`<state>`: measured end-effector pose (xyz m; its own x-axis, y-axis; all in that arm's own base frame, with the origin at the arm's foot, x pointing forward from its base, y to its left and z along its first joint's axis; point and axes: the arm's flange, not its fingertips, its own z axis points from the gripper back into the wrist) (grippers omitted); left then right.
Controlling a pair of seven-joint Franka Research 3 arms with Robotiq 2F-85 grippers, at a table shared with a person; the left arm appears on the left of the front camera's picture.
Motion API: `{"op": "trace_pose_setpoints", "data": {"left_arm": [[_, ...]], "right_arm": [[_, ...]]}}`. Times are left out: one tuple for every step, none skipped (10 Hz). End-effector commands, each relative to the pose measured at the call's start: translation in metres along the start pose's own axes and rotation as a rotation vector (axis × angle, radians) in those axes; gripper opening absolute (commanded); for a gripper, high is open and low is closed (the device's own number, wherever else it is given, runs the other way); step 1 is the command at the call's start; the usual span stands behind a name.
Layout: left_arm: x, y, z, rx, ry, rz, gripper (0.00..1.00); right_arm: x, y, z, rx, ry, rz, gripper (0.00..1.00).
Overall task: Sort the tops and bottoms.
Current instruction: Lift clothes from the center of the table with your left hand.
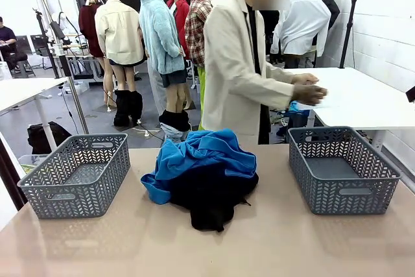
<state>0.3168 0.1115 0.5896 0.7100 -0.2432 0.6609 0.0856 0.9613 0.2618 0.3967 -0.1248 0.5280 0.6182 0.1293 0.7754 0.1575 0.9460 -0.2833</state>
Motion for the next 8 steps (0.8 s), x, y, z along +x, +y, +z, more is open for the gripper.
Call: {"op": "trace_pose_setpoints", "data": {"left_arm": [[0.0, 0.0018, -0.002, 0.009, -0.001, -0.009, 1.0], [0.0, 0.0018, -0.002, 0.009, -0.001, -0.009, 1.0], [0.0, 0.0018, -0.002, 0.009, -0.001, -0.009, 1.0], [0.0, 0.0018, -0.002, 0.009, -0.001, -0.009, 1.0], [0.0, 0.0018, -0.002, 0.009, -0.001, -0.009, 1.0], [0.0, 0.0018, -0.002, 0.009, -0.001, -0.009, 1.0], [0.0, 0.0018, -0.002, 0.009, -0.001, -0.009, 1.0], [0.0, 0.0018, -0.002, 0.009, -0.001, -0.009, 1.0]], "right_arm": [[0.0003, 0.001, 0.0002, -0.001, 0.0, 0.017, 1.0], [0.0003, 0.001, 0.0002, -0.001, 0.0, 0.017, 1.0], [0.0003, 0.001, 0.0002, -0.001, 0.0, 0.017, 1.0], [0.0003, 0.001, 0.0002, -0.001, 0.0, 0.017, 1.0], [0.0003, 0.001, 0.0002, -0.001, 0.0, 0.017, 1.0], [0.0003, 0.001, 0.0002, -0.001, 0.0, 0.017, 1.0], [0.0003, 0.001, 0.0002, -0.001, 0.0, 0.017, 1.0], [0.0003, 0.001, 0.0002, -0.001, 0.0, 0.017, 1.0]]}}
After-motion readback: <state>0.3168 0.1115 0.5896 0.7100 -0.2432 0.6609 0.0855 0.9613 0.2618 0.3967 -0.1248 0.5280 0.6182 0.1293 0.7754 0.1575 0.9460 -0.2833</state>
